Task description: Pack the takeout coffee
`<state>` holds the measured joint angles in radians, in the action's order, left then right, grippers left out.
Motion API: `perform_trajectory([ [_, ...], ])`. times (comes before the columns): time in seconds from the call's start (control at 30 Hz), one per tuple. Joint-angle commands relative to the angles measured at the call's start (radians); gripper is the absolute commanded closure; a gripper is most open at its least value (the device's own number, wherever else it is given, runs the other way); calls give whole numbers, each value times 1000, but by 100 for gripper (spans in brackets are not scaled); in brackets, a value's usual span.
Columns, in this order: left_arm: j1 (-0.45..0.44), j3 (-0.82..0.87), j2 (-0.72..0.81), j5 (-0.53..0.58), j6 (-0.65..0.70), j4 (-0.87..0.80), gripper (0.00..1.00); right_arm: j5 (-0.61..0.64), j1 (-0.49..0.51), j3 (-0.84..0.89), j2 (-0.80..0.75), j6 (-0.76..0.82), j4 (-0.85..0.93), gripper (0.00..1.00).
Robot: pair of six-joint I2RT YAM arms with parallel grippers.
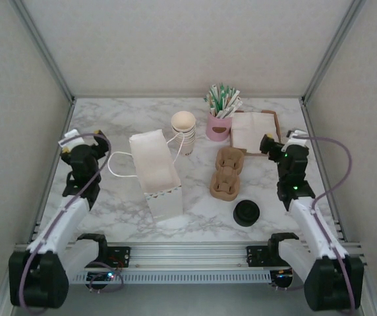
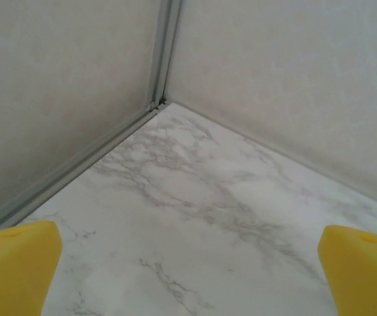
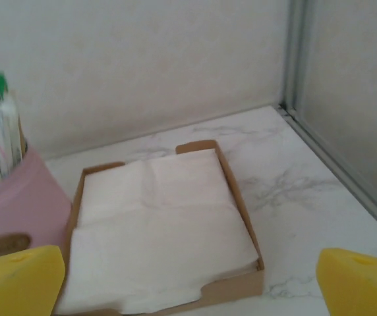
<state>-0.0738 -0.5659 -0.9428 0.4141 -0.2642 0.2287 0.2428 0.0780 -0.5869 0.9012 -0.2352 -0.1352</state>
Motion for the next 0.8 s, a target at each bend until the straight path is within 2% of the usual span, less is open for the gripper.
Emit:
perform_trajectory([
  [0.0,7,-112,71,-9,-214,-459,0,149,-6,-116,-77,-283,450,1],
  [0.03,6,-133,91,6,-281,-527,0,131,-8,-136,-95,-293,488,1],
  [0.1,7,-189,144,81,-512,-749,0,48,-8,-179,-107,-296,537,1],
  [0.13,8,-197,172,76,-523,-776,0,5,-9,-206,-101,-304,560,1],
  [0.27,11,-223,291,-84,-429,-794,0,-103,-8,-367,-39,-369,764,1],
  [0.4,8,-299,342,-214,-370,-876,0,-185,-7,-498,12,-430,890,2],
  [0.6,8,-346,333,-391,-279,-900,0,-360,6,-611,95,-643,820,7],
  [0.7,8,-315,329,-301,-276,-914,4,-348,62,-697,172,-729,770,10],
  [0.77,11,-282,335,-251,-312,-914,15,-296,122,-781,235,-754,771,10],
])
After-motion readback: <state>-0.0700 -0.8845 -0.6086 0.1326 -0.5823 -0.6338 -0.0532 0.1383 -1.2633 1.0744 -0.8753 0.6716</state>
